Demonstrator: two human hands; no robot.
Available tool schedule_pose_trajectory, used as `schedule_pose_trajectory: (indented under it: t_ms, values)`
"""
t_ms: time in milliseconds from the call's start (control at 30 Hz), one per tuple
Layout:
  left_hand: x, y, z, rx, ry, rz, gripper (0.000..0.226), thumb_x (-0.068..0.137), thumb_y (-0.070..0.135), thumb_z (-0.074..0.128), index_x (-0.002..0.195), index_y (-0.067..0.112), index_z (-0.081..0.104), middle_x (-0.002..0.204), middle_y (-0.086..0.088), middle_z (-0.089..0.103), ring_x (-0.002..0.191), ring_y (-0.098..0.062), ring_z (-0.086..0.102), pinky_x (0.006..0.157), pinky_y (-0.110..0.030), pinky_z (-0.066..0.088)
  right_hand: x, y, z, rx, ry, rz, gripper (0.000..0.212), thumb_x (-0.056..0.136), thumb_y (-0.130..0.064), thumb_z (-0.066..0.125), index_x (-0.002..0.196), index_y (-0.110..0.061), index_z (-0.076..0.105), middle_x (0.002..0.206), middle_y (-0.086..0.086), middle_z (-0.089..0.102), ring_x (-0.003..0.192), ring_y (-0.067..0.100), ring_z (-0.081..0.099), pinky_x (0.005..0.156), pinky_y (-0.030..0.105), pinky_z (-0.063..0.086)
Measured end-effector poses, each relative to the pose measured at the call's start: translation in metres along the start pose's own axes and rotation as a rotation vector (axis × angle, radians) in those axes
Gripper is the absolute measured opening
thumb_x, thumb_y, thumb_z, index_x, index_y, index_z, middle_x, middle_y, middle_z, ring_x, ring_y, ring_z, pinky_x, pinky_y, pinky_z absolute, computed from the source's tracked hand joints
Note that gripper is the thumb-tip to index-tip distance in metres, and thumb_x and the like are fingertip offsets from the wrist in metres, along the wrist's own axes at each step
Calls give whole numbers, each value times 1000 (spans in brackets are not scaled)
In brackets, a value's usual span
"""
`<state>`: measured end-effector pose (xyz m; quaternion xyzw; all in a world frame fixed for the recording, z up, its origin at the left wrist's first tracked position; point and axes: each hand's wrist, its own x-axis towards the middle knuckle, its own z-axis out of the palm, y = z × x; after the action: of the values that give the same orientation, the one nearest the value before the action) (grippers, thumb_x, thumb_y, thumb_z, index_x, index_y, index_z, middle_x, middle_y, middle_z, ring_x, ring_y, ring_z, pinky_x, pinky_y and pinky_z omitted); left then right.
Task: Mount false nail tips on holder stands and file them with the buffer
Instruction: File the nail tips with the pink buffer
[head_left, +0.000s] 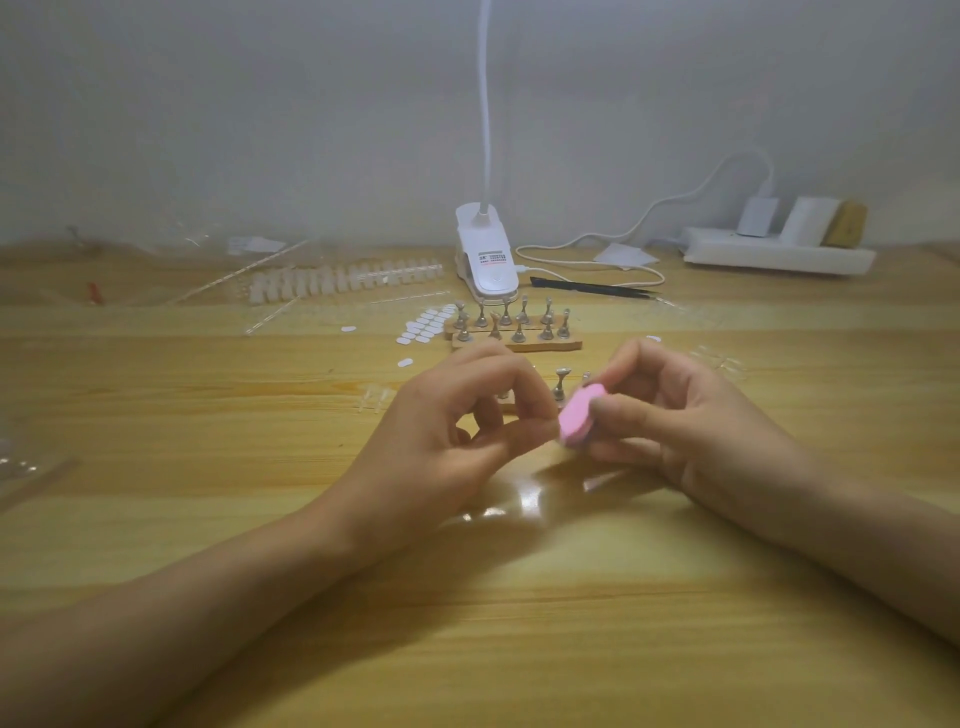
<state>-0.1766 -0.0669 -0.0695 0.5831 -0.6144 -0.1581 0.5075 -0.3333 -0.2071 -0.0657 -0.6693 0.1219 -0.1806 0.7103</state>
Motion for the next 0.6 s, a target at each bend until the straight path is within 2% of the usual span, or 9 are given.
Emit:
schedule_pose_trajectory:
  t_ms: [100, 200, 300, 400, 533, 600]
  values:
    - [0, 0, 0, 18, -12, 1, 7, 84, 23, 69, 79, 24, 64, 88, 14, 56, 66, -7, 53, 55, -12, 37, 0, -1, 2, -81, -93, 9, 22, 76, -14, 86, 83, -17, 65, 99, 13, 72, 85, 28, 75, 71, 29, 61]
    - [0, -1, 0, 11, -6, 1, 7, 84, 22, 69, 79, 24, 64, 88, 12, 56, 66, -8, 53, 55, -15, 37, 0, 0, -1, 28, -1, -10, 19, 76, -10, 81, 84, -12, 64, 95, 13, 71, 86, 31, 75, 73, 31, 61]
    - [0, -1, 0, 16, 4, 8, 6, 84, 23, 69, 79, 23, 65, 88, 12, 57, 67, -9, 53, 55, -18, 39, 0, 1, 1, -62, -101, 8, 20, 75, -12, 81, 86, -14, 64, 98, 12, 73, 88, 32, 75, 74, 32, 61]
    - [0, 0, 0, 15, -5, 6, 8, 83, 23, 70, 78, 26, 64, 88, 14, 57, 66, -8, 52, 55, -18, 38, 0, 2, -1, 10, -10, -16, 18, 76, -17, 78, 85, -15, 63, 94, 12, 73, 86, 29, 75, 74, 31, 61]
    - [1, -1, 0, 17, 4, 11, 7, 84, 21, 69, 79, 24, 64, 86, 13, 56, 68, -7, 53, 58, -12, 37, 0, 2, 1, -73, -122, 16, 20, 79, -14, 83, 86, -16, 64, 101, 14, 73, 91, 34, 75, 72, 33, 61]
    - [0, -1, 0, 18, 3, 4, 7, 84, 22, 69, 78, 24, 64, 86, 14, 56, 68, -7, 52, 58, -11, 37, 1, 2, 1, -51, -26, 3, 23, 77, -17, 84, 87, -16, 63, 98, 12, 74, 89, 31, 75, 70, 30, 61]
